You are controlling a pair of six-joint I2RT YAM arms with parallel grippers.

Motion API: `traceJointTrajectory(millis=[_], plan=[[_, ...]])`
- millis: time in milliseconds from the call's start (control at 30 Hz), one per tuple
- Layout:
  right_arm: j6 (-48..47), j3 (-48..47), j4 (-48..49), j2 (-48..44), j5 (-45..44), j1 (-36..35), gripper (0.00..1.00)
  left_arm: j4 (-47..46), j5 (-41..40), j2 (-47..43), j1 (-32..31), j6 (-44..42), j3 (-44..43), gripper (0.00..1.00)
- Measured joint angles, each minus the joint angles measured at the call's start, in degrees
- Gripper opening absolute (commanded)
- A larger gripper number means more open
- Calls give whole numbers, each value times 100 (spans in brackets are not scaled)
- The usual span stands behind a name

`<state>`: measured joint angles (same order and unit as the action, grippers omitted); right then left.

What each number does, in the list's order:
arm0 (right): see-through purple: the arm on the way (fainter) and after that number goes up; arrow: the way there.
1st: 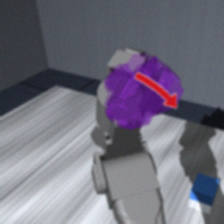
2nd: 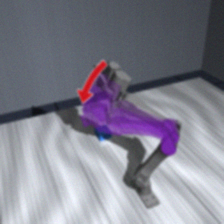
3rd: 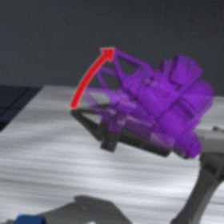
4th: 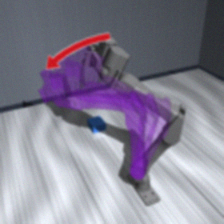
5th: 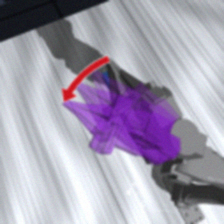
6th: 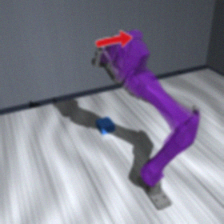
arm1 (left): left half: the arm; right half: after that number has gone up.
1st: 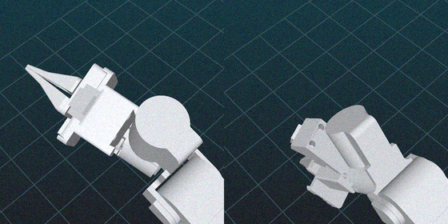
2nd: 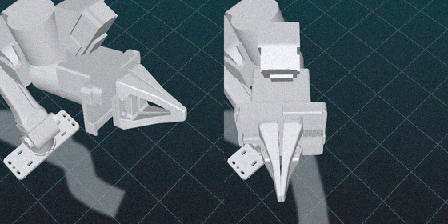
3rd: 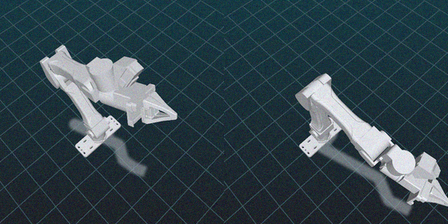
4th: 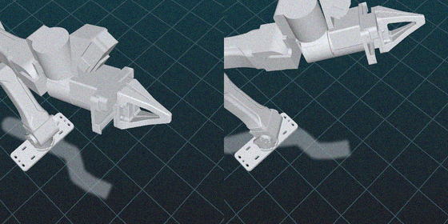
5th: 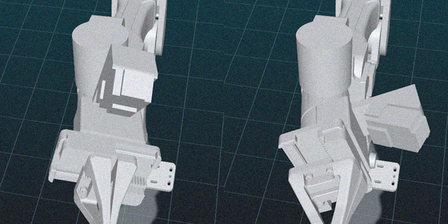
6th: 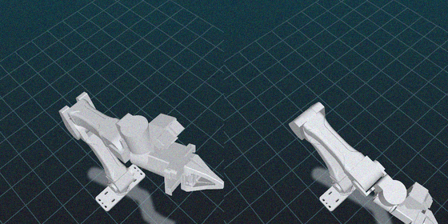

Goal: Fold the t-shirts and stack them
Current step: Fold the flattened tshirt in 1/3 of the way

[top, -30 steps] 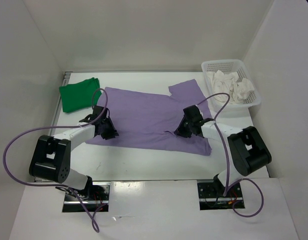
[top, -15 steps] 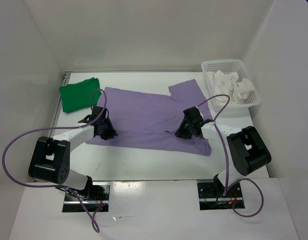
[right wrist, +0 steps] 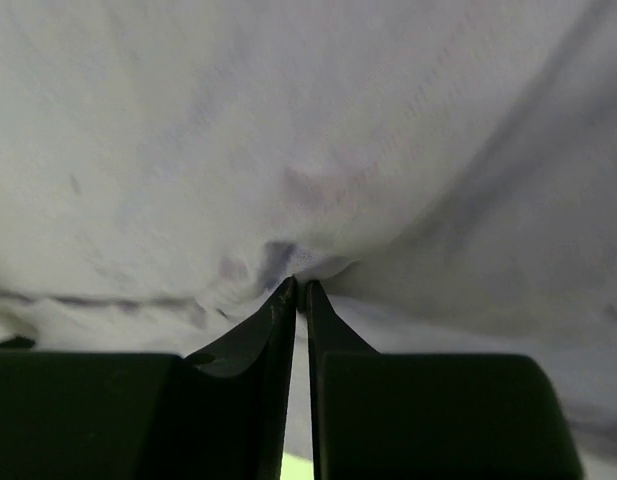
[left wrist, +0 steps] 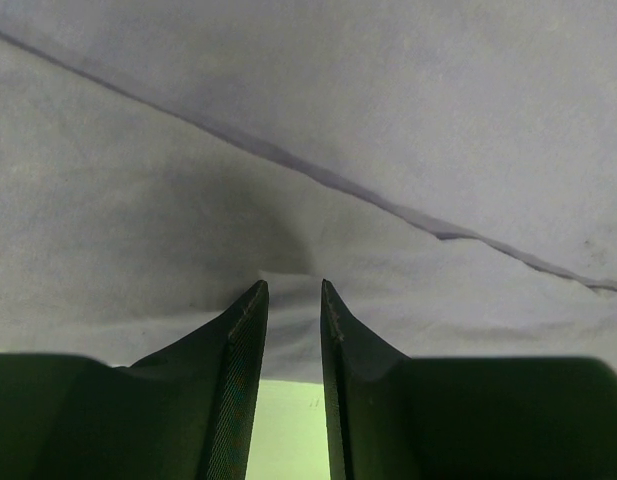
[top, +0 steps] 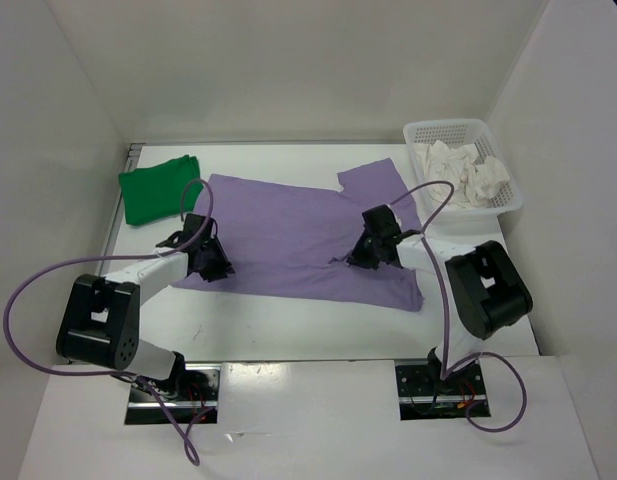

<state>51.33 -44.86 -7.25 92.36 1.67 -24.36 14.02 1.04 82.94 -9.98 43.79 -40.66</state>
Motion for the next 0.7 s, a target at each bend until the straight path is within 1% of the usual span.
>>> traceJointTrajectory(millis=[133,233,267,333,400,467,567,600,700], plan=[[-24,-737,44,603,0,0,12,105,-28,-129,0,0,44,35],[-70,-1412,50,1123,61,0,19,188,-44,-297,4,7,44,35],[-98,-1641,50,1274,70,0,27,223,-50,-361,11,9,44,35],[-168,-1945,57,1425,81,0,34,302,-87,-501,42,11,39,35],[-223,-2006,52,1368,92,0,37,396,-114,-645,87,13,11,35],[-275,-1965,13,1187,57,0,37,442,-127,-721,133,9,-57,35],[-323,-1648,-7,643,70,-4,24,483,-138,-706,162,-9,-214,35],[-337,-1495,-31,407,87,-17,16,485,-138,-671,164,-22,-269,35],[-350,-1207,-92,-83,122,-221,6,525,-136,-361,175,-66,-527,36]])
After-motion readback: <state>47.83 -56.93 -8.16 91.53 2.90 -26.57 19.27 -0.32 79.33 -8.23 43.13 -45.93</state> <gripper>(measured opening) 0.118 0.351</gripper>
